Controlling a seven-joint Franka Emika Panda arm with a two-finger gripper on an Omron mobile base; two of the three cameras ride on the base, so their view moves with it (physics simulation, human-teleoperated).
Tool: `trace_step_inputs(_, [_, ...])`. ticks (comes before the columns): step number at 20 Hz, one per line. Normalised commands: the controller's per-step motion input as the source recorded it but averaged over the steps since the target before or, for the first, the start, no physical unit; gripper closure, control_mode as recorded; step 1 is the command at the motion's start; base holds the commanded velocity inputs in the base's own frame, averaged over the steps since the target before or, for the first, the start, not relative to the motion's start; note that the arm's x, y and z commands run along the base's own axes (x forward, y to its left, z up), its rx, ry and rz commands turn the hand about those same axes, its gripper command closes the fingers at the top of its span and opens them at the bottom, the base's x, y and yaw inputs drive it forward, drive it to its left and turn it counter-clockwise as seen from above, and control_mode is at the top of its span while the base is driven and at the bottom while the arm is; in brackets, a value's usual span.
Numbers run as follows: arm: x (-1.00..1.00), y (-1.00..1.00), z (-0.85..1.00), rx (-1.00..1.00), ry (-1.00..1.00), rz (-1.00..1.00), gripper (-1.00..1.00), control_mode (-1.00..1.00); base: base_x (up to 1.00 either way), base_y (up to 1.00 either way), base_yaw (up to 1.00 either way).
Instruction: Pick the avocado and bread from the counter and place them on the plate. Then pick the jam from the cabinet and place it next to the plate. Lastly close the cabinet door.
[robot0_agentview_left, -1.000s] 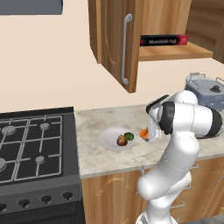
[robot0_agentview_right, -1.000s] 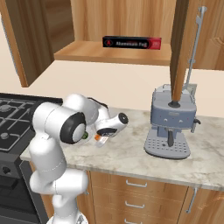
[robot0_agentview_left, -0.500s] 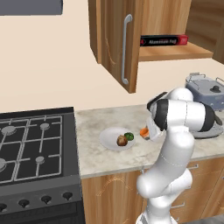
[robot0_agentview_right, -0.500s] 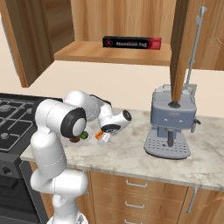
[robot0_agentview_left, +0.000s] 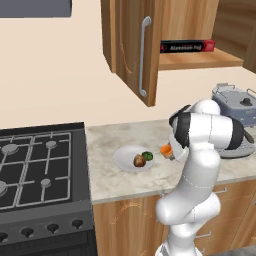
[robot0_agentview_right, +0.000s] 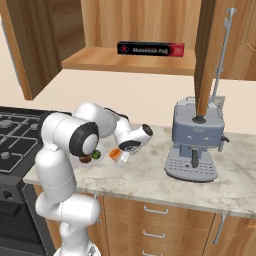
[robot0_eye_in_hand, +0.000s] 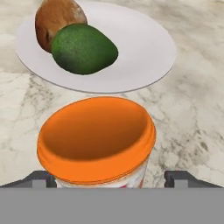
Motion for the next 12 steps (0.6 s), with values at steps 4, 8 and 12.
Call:
trace_step_inputs(4, [-0.06, -0.47, -0.18, -0.07, 0.00, 0.03, -1.00, -1.00, 0.00, 0.00, 0.00])
trace_step_inputs(8, [-0.03, -0.45, -0.06, -0.10, -0.01, 0.02, -1.00, -1.00, 0.00, 0.00, 0.00])
trace_step_inputs(12, [-0.13, -0.20, 0.12, -0.21, -0.07, 0.04, -1.00, -1.00, 0.00, 0.00, 0.00])
